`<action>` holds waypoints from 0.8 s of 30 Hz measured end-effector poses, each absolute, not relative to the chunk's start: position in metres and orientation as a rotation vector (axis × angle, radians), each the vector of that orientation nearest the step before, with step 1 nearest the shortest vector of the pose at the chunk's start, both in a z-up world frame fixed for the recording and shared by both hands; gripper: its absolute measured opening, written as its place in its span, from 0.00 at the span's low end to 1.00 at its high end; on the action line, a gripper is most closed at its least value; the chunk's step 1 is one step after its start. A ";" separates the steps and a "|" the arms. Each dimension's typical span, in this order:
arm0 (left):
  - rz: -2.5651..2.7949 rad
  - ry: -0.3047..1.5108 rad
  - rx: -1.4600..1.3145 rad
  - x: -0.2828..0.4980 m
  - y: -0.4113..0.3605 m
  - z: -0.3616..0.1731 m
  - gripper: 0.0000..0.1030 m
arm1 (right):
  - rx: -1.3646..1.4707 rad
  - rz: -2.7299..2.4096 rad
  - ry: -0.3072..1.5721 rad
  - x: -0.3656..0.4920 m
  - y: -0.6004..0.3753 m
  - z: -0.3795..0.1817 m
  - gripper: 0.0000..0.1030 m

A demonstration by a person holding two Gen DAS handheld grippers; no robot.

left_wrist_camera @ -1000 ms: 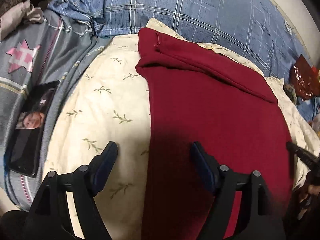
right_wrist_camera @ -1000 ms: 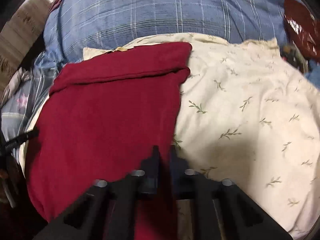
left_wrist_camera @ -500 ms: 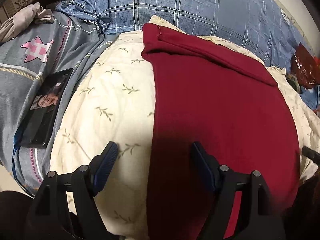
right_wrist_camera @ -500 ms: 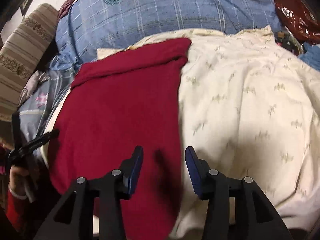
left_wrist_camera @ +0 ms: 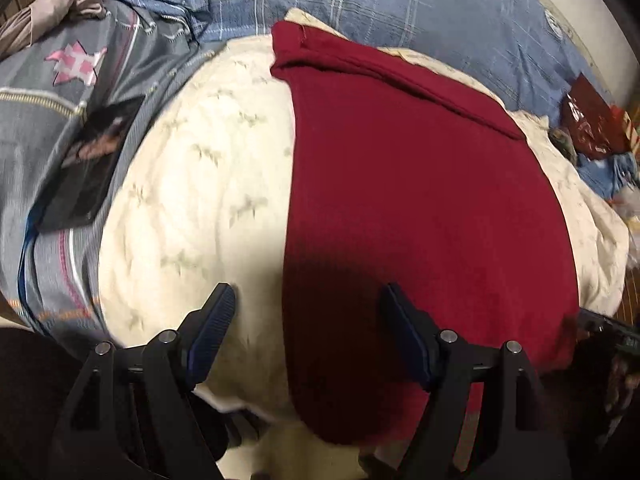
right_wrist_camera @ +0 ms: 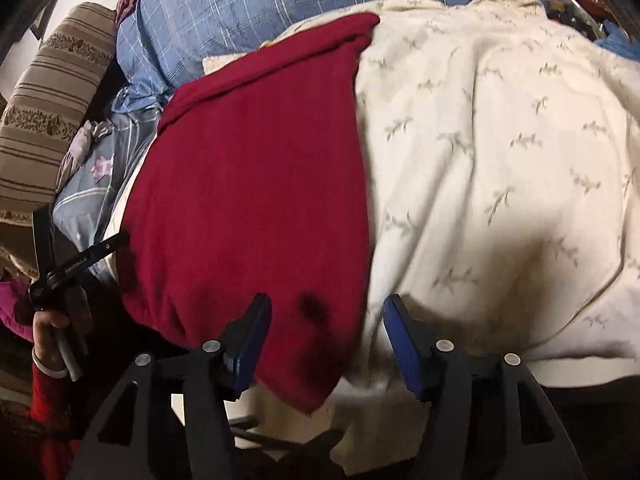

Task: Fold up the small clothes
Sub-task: 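Grasp the sweater hem with both grippers and lift it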

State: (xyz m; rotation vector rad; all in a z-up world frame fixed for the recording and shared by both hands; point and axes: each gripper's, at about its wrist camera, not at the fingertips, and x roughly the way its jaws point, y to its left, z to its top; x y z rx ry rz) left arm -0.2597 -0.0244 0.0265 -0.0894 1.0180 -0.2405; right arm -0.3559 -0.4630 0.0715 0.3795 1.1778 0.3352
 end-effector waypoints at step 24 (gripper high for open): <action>-0.331 1.119 -0.054 -0.289 -0.040 0.012 0.73 | 0.378 0.484 1.315 -0.348 -0.435 0.056 0.27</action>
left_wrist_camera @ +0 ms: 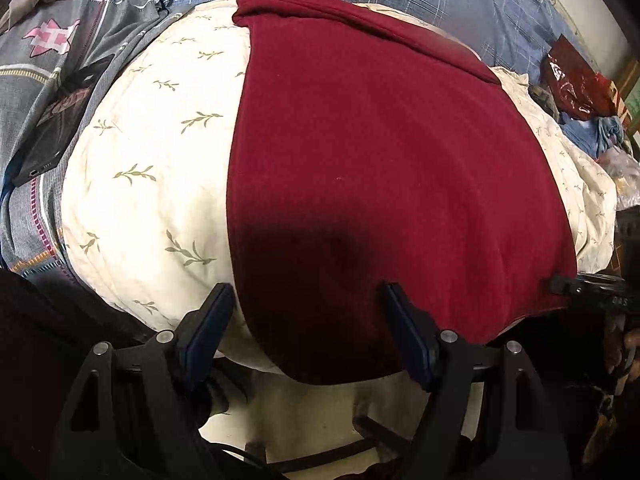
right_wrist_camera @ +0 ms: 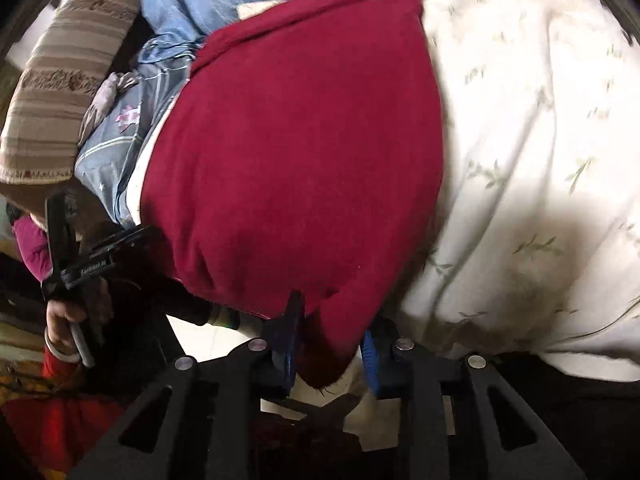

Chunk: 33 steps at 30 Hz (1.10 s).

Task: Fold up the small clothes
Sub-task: 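Grasp the sweater hem with both grippers and lift it, then fold the hem toward the collar with both grippers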

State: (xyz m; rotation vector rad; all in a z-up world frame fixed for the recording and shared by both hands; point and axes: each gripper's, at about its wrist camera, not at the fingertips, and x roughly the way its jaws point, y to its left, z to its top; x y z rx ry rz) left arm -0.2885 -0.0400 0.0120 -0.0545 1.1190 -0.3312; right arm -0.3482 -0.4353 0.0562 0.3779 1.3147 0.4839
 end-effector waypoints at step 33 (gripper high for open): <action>-0.354 0.864 -0.324 -0.038 -0.039 0.106 0.06 | 0.536 0.342 0.843 -0.063 -0.460 0.150 0.07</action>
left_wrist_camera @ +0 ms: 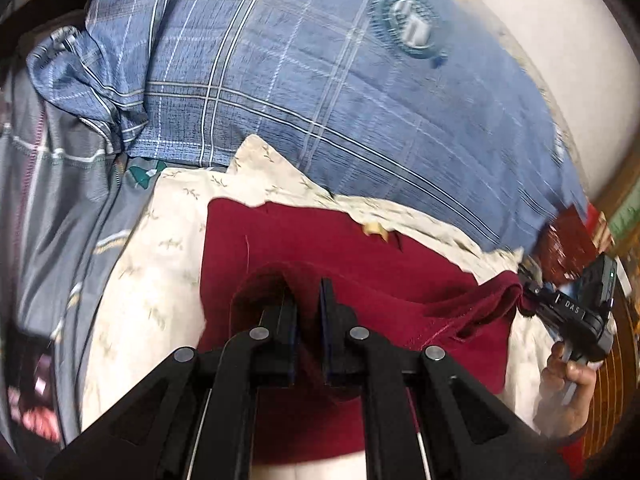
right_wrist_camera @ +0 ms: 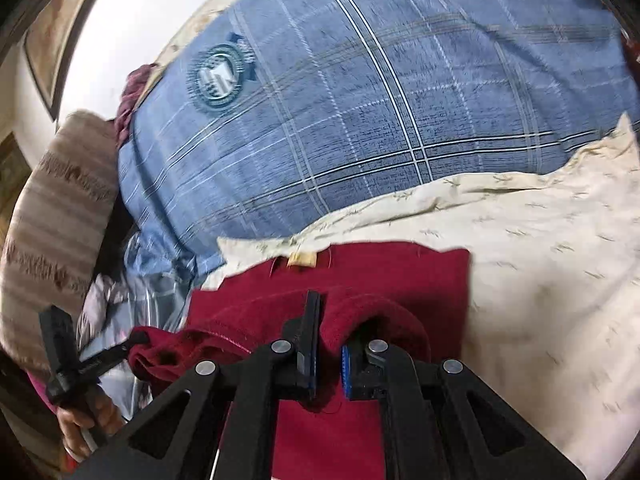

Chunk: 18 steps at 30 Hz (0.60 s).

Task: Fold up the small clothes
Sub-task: 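Fold the hem toward the collar with both grippers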

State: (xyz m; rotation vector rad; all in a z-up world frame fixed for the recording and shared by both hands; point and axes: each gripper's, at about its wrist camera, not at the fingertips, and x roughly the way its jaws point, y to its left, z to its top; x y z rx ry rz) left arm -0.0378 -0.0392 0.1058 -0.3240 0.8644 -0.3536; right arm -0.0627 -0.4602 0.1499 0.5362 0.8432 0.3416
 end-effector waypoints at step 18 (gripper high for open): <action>-0.236 0.770 -0.355 -0.013 -0.024 0.098 0.68 | 0.426 0.281 0.786 -0.040 -0.457 0.144 0.46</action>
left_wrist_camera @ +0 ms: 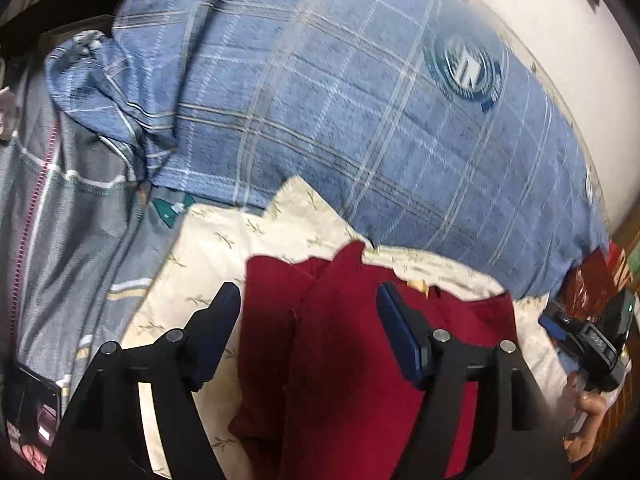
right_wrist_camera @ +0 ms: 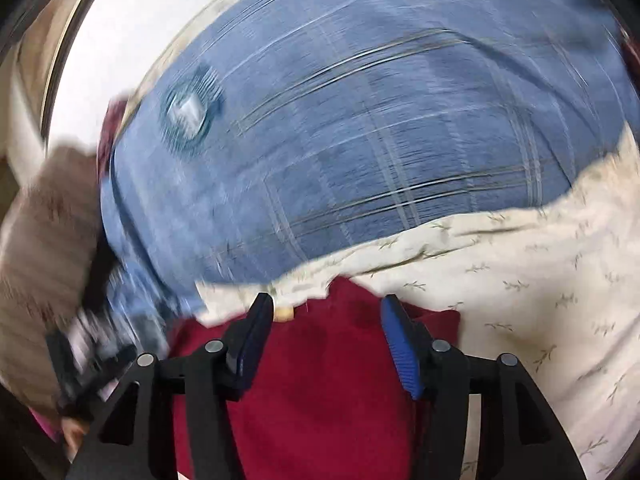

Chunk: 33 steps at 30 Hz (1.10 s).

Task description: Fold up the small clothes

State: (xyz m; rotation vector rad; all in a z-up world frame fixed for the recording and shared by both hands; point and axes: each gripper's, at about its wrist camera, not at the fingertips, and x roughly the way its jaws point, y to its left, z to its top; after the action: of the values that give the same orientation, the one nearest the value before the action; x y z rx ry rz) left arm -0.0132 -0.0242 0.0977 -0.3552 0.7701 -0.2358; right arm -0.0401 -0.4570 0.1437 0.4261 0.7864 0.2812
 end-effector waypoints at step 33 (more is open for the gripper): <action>-0.188 0.943 -0.244 -0.033 -0.003 0.073 0.71 | 0.220 0.635 1.089 0.042 -0.171 0.095 0.06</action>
State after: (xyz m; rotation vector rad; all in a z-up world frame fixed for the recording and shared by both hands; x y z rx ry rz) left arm -0.0331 -0.0031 0.0727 -0.2438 0.9432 -0.1883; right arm 0.0423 -0.1709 0.0953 0.2201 1.0895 0.6352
